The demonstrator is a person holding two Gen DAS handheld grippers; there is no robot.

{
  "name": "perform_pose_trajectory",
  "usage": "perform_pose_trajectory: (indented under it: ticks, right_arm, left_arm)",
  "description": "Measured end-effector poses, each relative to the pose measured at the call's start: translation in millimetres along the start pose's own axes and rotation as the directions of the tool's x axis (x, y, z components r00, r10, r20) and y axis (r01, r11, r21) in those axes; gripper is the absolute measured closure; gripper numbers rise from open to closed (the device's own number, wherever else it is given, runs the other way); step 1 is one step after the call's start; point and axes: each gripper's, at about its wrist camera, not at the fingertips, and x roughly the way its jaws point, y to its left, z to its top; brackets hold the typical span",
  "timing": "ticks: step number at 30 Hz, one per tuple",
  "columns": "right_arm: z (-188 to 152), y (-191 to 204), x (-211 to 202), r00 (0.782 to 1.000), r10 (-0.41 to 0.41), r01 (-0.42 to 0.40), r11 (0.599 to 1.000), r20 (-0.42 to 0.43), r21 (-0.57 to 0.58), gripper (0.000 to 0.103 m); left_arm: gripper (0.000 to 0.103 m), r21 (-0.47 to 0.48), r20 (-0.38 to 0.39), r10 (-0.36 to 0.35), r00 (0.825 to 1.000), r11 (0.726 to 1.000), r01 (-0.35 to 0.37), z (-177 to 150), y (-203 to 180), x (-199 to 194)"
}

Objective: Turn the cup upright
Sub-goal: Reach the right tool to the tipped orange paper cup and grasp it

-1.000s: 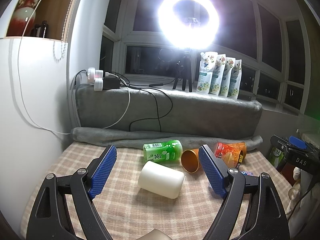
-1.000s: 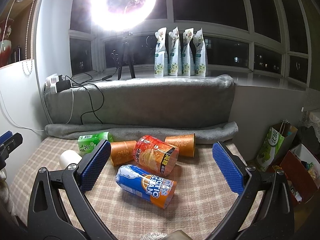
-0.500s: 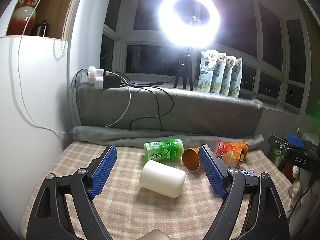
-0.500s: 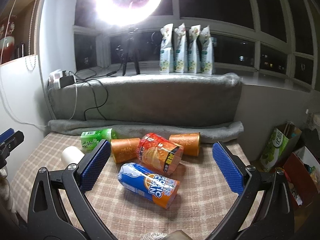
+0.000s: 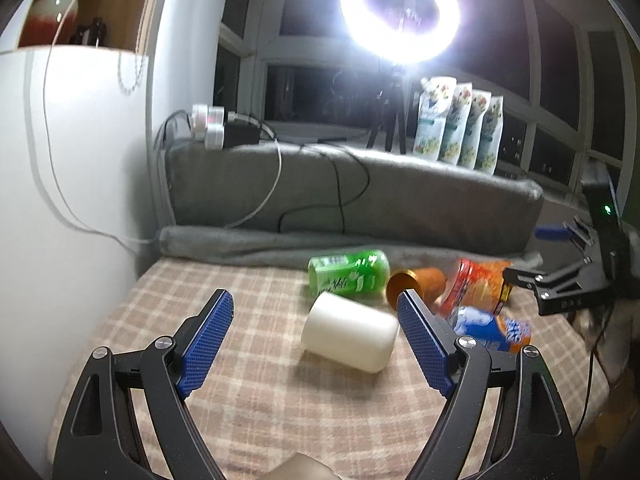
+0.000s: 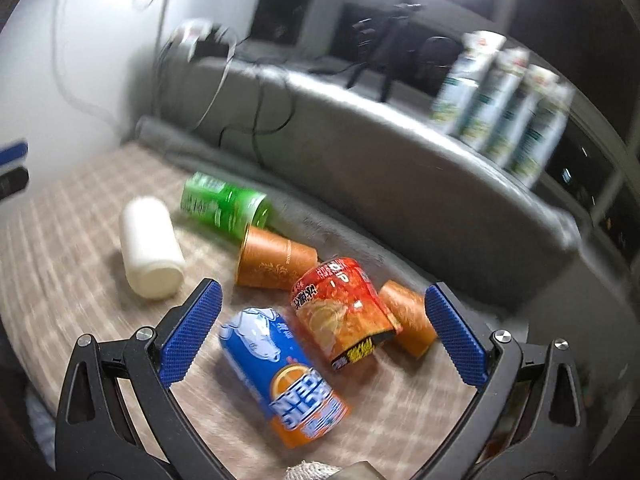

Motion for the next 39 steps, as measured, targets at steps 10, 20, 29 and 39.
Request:
perform_pose_trajectory:
  ticks: [10, 20, 29, 39]
  right_arm:
    - [22.3, 38.3, 65.7, 0.982, 0.087, -0.144, 0.919, -0.167, -0.368, 0.0]
    - [27.1, 68.1, 132.7, 0.951, 0.033, -0.207, 0.807, -0.308, -0.553, 0.006]
    - [27.6, 84.1, 173.9, 0.941, -0.027, -0.21, 0.733, -0.336, -0.647, 0.006]
    - [31.4, 95.8, 213.9, 0.949, -0.053, -0.184, 0.705, -0.31, -0.685, 0.027]
  left_arm:
    - [0.019, -0.029, -0.042, 0.035, 0.999, 0.999, -0.036, -5.5, 16.9, 4.4]
    - [0.019, -0.059, -0.056, 0.054, 0.997, 0.997, -0.057, -4.2, 29.0, 13.1]
    - [0.019, -0.102, -0.082, 0.041, 0.996, 0.994, -0.05, -2.6, 38.3, 24.3]
    - [0.019, -0.111, -0.089, 0.046, 0.995, 0.992, -0.056, -4.1, 42.0, 27.4]
